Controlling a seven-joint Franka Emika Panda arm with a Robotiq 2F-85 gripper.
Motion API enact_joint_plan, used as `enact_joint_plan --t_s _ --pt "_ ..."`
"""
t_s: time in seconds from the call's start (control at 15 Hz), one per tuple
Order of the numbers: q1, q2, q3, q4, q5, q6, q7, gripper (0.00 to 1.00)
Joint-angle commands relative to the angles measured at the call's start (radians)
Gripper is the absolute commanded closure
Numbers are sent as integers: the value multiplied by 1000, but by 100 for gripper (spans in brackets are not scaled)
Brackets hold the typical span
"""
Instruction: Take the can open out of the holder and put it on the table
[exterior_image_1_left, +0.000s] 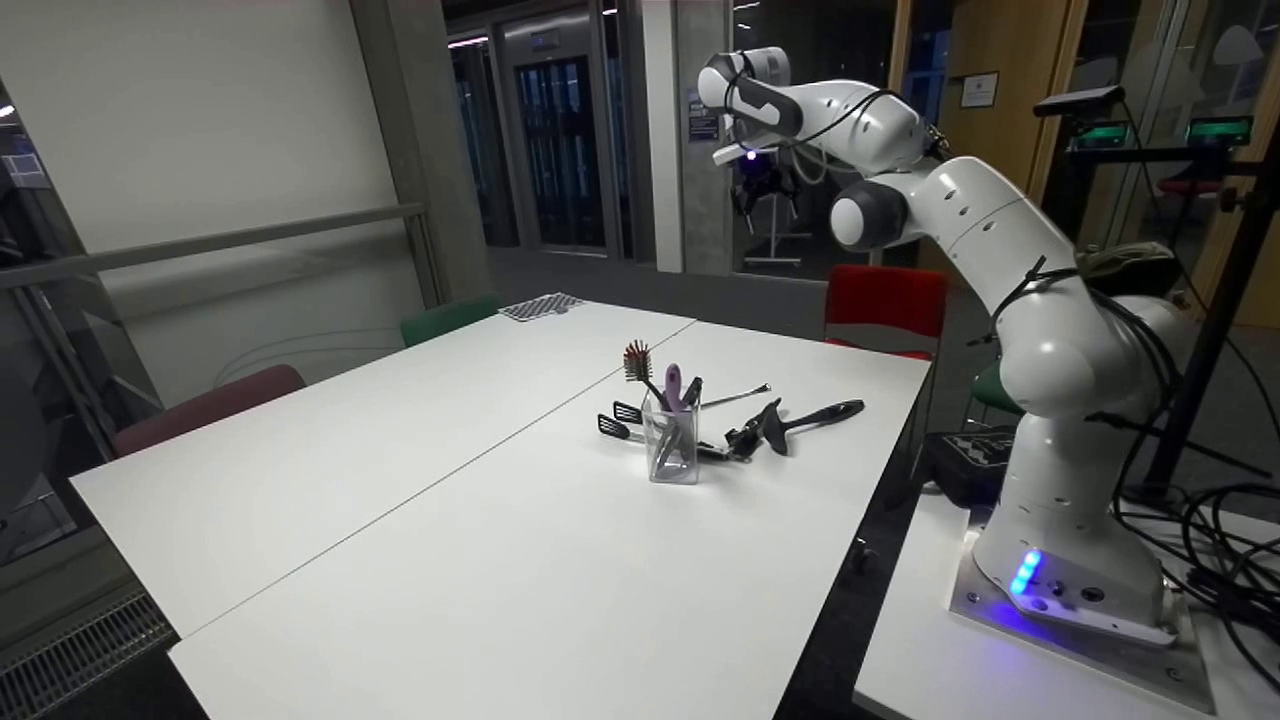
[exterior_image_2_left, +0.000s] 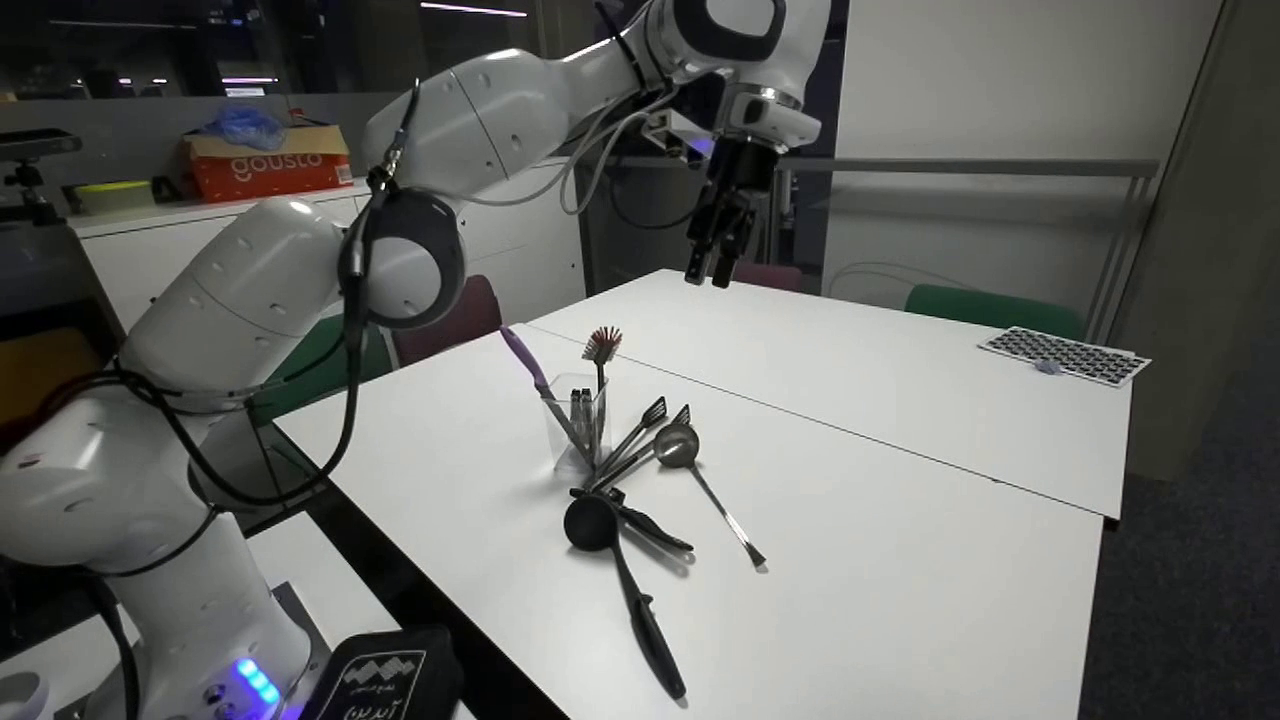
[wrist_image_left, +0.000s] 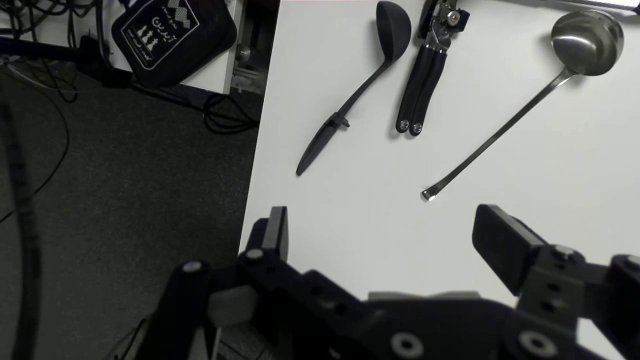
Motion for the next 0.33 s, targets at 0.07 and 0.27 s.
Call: enact_joint_plan --t_s 0.07,0.27 --pt "1 -12 -12 -32 4 11 -5 0" --pt "-4 -7 -16 -34 4 11 -9 0"
